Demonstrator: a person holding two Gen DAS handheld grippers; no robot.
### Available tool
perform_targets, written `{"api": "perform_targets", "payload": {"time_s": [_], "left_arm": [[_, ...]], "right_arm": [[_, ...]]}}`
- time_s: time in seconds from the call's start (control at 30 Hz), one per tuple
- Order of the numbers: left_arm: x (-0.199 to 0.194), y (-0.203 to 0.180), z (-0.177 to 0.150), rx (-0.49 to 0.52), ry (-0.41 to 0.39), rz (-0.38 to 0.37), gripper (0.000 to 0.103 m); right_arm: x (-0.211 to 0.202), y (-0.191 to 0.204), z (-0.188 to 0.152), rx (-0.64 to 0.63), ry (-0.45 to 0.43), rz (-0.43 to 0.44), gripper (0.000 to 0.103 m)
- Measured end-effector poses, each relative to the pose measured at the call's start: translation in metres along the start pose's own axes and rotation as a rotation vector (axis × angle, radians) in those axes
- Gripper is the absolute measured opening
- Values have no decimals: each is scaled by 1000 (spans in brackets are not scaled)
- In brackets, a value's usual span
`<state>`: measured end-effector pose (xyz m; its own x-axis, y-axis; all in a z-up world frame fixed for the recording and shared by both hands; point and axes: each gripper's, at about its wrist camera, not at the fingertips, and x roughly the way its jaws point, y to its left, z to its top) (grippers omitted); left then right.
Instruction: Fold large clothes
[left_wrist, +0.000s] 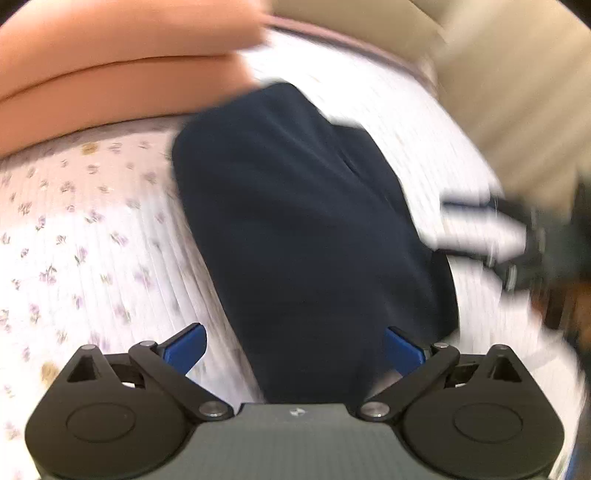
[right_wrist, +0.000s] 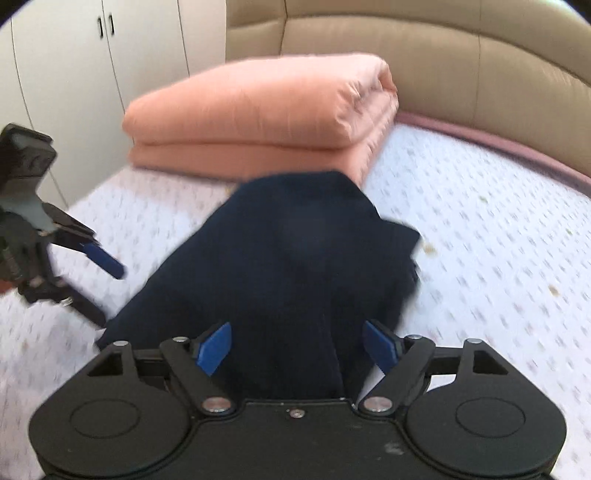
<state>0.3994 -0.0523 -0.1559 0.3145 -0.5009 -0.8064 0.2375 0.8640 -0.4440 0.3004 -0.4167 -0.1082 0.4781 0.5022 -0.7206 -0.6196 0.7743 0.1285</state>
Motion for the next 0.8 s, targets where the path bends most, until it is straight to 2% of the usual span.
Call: {"api": "perform_targets", "payload": {"time_s": [0.07,0.1,0.17,0.27,0.3,0.37,0.4,0.6,0.7,0.8], "left_arm": [[19,17,10,-88,20,-72,103],[31,22,12,-97,44,-86,103],[53,20,-2,-62,90,-65,103],[55,32,-23,-132,71,-134,103],[53,29,-25,-116,68,-123,103],[51,22,-26,-101,69,-86,103],[49,17,-26,-99,72,-71,103],[52,-11,-25,-99,66,11,103],[48,-15,-25,-102,62,24,103],[48,-11,-24,-111,61,31,103]], "right_arm": [[27,3,1,-5,15,-53,94],[42,4,-4,6,49,-79,94],[60,-8,-14,63,101,-65,99],[66,-22,-44,122,88,-55,103],[66,-25,-56,121,122,-63,103],[60,-40,-69,243,140,-11,103],[57,-46,-70,263,156,4,103],[50,-40,-66,200,178,-5,103],[53,-42,-69,238,178,8,103],[50,-45,-72,216,185,5,103]]}}
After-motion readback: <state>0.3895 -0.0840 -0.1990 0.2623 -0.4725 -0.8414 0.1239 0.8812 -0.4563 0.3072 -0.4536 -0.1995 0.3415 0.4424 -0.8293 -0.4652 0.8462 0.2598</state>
